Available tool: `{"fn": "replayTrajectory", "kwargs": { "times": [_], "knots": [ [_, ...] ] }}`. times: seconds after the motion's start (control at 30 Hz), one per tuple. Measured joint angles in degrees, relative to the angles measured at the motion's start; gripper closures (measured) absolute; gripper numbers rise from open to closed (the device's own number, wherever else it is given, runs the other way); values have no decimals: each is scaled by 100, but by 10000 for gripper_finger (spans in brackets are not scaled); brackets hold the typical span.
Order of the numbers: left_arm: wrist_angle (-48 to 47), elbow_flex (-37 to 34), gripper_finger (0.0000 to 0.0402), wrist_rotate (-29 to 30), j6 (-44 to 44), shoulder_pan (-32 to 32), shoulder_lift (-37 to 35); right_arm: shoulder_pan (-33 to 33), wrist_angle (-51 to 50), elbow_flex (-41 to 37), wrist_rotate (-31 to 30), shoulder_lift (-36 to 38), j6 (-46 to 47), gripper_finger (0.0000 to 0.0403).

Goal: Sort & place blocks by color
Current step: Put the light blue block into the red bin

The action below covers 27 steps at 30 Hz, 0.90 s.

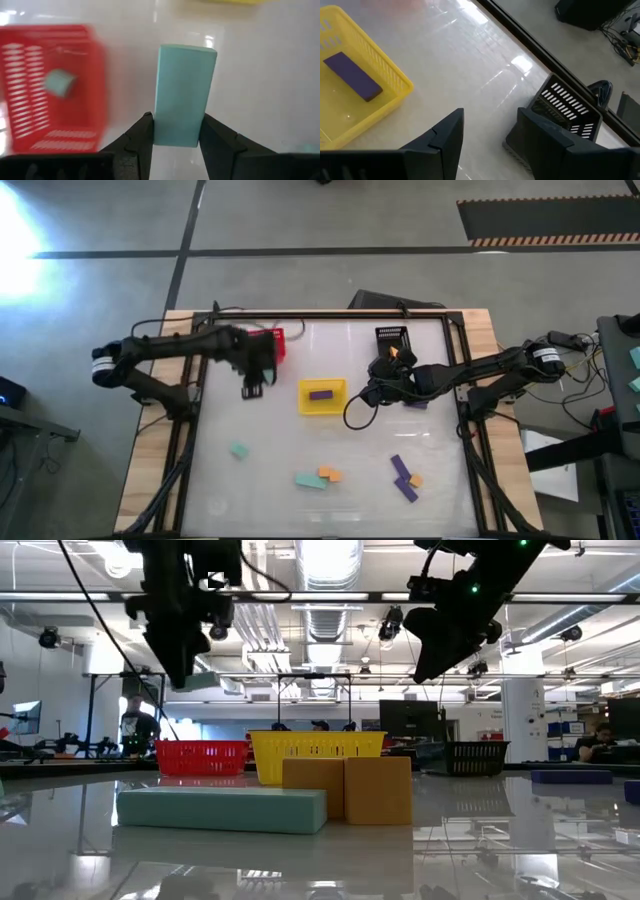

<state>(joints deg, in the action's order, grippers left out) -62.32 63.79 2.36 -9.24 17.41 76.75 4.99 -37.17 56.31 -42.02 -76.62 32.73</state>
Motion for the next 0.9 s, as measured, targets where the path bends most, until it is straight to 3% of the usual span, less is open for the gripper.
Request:
{"fn": "replayTrajectory", "kwargs": {
  "times": [0.17,0.33,0.53,0.73,0.9],
  "knots": [
    [153,-37,290,19,-679,1122,19,0,0,0,0,0,2,229],
    [465,-13,290,32,-1158,1822,315,0,19,-11,-2,2,2,229],
    [798,-17,290,121,-1585,2095,1041,0,17,-93,-9,4,24,229],
    [827,5,289,828,-1769,2124,1625,0,25,-133,-7,4,24,229],
    [983,-10,237,1031,-1837,2127,1664,0,61,-133,-7,4,26,229]
  ]
}}
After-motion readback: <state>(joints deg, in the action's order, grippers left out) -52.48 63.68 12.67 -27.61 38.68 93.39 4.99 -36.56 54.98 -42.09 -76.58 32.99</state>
